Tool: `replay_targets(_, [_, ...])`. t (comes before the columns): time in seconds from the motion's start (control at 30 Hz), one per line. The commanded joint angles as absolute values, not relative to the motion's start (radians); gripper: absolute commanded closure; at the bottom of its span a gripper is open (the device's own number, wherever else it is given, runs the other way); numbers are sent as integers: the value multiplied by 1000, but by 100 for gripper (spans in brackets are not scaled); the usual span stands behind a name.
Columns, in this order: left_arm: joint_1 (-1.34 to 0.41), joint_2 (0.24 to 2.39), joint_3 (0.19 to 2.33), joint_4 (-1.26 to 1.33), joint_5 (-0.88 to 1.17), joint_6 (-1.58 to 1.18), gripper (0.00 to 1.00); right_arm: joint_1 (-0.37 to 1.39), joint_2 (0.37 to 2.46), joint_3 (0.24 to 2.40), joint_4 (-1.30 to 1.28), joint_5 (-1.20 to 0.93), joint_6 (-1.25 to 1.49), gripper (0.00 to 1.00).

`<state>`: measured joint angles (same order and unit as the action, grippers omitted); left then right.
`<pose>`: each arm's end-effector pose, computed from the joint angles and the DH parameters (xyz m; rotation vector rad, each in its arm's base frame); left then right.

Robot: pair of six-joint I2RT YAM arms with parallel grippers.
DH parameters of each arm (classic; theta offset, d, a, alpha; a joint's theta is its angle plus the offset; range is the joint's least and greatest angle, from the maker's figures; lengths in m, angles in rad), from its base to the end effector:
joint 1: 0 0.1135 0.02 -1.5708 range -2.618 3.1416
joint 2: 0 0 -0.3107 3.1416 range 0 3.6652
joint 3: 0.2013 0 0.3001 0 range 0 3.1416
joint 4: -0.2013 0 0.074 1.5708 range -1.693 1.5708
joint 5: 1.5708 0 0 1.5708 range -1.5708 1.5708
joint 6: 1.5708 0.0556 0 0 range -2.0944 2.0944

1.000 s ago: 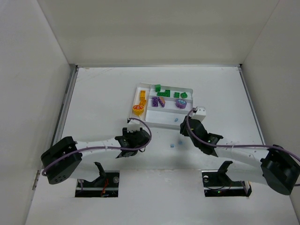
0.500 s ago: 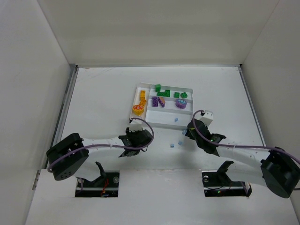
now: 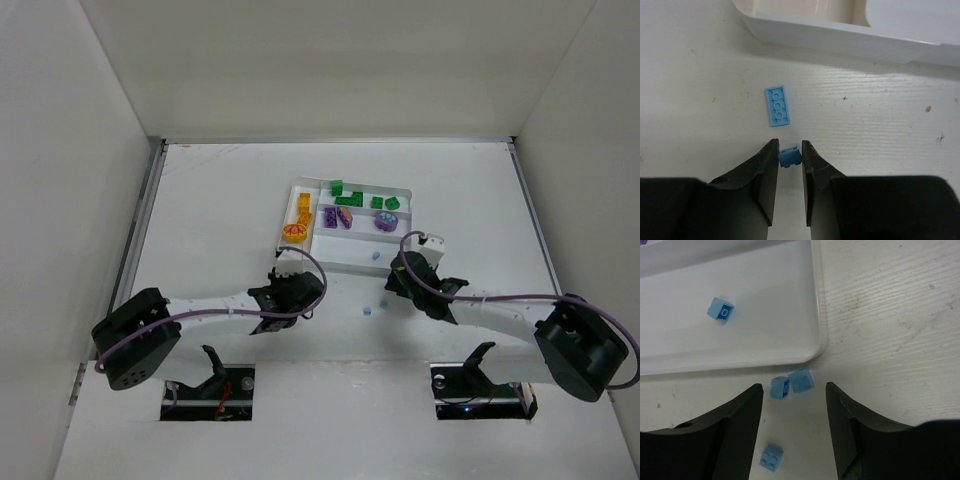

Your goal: Sort the legos into containers by color

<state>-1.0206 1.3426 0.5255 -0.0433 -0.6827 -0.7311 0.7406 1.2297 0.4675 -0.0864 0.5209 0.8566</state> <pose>0.1716 -0.2127 0.1540 0.0303 2.2022 -0.1254 0.2039 0.1489 0.1549 0.3605 2.2583 0.1925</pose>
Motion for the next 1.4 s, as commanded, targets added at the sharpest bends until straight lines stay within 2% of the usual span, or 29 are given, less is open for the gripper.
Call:
replay_targets(0.0, [-1009, 1284, 551, -9, -687, -683, 86, 748, 1276, 520, -40, 503, 870, 40])
replay_targets(0.13, [-998, 1243, 564, 14, -672, -661, 86, 748, 1339, 545, -29, 489, 868, 42])
replay_targets(0.3, [-981, 1241, 607, 84, -637, -621, 86, 749, 1387, 557, -25, 492, 871, 53])
replay_targets(0.4, [-981, 1267, 653, 133, -612, -586, 86, 760, 1391, 560, -40, 492, 876, 63])
replay_targets(0.6, [-963, 1344, 745, 216, -575, -529, 86, 771, 1365, 543, -48, 494, 877, 70])
replay_targets(1.2, [-844, 1747, 999, 324, -500, -451, 85, 838, 1296, 500, -38, 500, 870, 72])
replay_targets(1.37, [-835, 1793, 1015, 325, -505, -442, 79, 844, 1295, 499, -41, 502, 870, 72])
